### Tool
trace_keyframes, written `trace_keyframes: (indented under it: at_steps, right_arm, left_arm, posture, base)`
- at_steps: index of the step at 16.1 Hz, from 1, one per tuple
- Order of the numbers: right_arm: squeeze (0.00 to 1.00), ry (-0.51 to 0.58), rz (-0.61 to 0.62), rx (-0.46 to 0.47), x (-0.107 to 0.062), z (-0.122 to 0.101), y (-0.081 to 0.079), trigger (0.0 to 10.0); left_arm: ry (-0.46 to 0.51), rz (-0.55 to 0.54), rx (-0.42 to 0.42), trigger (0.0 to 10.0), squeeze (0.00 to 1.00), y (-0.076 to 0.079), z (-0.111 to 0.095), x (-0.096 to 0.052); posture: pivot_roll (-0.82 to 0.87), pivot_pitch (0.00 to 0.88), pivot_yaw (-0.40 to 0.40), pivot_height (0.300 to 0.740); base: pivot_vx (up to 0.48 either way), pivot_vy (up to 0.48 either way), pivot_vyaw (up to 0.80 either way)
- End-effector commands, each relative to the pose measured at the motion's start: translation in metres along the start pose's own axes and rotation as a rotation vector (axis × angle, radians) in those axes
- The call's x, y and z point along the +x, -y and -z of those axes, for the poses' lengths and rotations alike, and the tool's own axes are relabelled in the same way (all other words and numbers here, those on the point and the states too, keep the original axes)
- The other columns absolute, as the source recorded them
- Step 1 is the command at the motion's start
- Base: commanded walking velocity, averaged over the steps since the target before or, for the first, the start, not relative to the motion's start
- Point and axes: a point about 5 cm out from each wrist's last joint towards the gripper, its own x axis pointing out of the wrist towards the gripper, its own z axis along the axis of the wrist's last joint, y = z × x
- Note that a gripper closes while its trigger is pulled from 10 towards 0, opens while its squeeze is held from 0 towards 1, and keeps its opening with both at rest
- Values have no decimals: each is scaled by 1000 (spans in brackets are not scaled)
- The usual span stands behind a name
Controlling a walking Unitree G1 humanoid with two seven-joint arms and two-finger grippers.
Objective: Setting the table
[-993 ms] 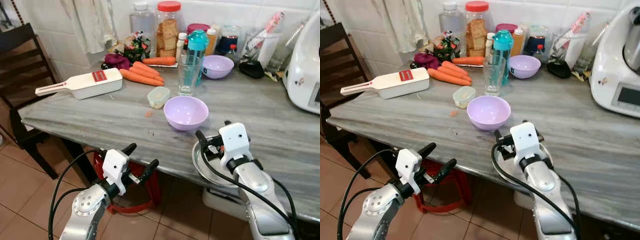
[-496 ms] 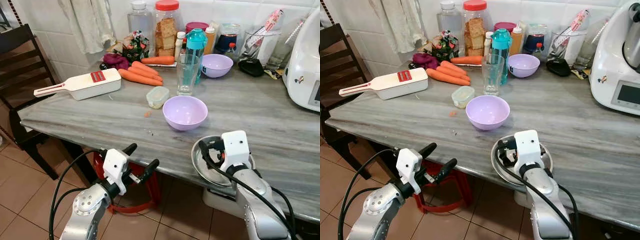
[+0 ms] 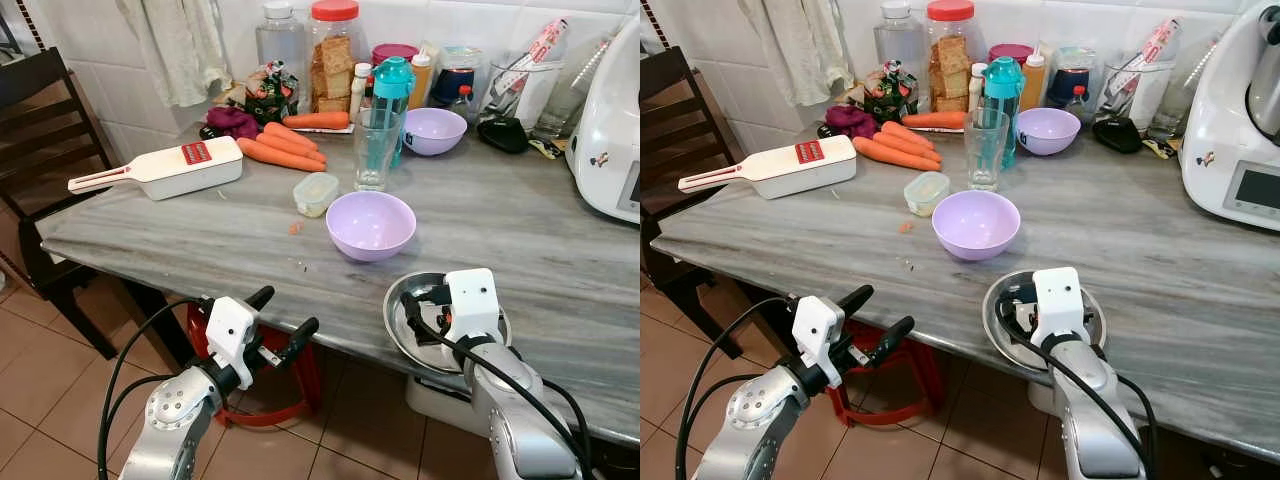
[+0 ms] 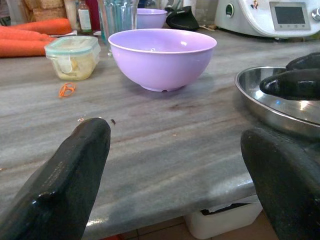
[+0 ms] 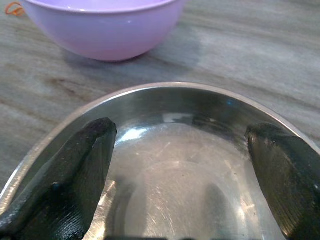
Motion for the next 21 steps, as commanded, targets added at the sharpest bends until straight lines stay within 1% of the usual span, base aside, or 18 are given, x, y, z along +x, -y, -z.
trace_keyframes:
  at_steps: [1,4,8,9,10,12,13,14,15,16,17,18,19,20,21]
  right_arm:
    - [1000,-36,13,20,0,7,2,10000]
    - [1000,-76,17,40,2,15,1,10000]
    - [1000,-98,21,57,5,22,3,10000]
    - [886,-102,23,64,9,23,4,10000]
    - [816,-103,24,66,10,24,4,10000]
    - [816,-102,30,73,15,24,5,10000]
    - [737,-99,35,76,19,23,6,10000]
    - [490,-98,43,73,21,22,7,10000]
    - [435,-95,47,75,23,22,8,10000]
    - [420,-92,50,76,24,21,8,10000]
    - [290,-88,51,79,26,21,9,10000]
    - [239,-86,52,81,27,21,10,10000]
    - [216,-81,47,86,30,20,10,10000]
    - [149,-75,36,92,31,20,9,10000]
    - [153,-75,26,98,34,20,7,10000]
  left_arm:
    - [6,5,11,10000,0,-1,-3,-1]
    - [5,9,10,10000,0,1,-4,1]
    - [3,6,13,10000,0,0,-4,0]
    - [2,6,12,10000,0,0,-4,-1]
    - [2,6,11,10000,0,1,-4,-1]
    - [-1,9,9,10000,0,1,-4,-2]
    - [-4,10,10,10000,0,1,-4,-4]
    - [-5,10,10,10000,0,1,-4,-4]
    - [-7,10,11,10000,0,1,-4,-5]
    - [-8,9,11,10000,0,0,-4,-5]
    - [-9,8,12,10000,0,0,-4,-5]
    - [-10,7,12,10000,0,0,-4,-5]
    - [-12,7,12,10000,0,0,-3,-6]
    - [-13,9,11,10000,0,1,-3,-5]
    - [-13,10,10,10000,0,1,-3,-5]
  posture:
    - [23,0,35,740]
    - [26,0,39,740]
    - [33,0,41,740]
    - [36,0,44,740]
    - [38,0,45,740]
    - [39,0,46,740]
    - [42,0,48,740]
    - [46,0,47,740]
    - [48,0,47,740]
    - [48,0,47,740]
    - [52,0,47,740]
    - [52,0,47,740]
    - [52,0,49,740]
    - [51,0,49,740]
    - [51,0,50,740]
  base:
    - [0,0,0]
    - [0,0,0]
    - [0,0,0]
    - [0,0,0]
    - [0,0,0]
    - [0,0,0]
    - [0,0,0]
    - [0,0,0]
    - [0,0,0]
    - [0,0,0]
    - [0,0,0]
    - [0,0,0]
    - [0,0,0]
    - [0,0,0]
    - [0,0,0]
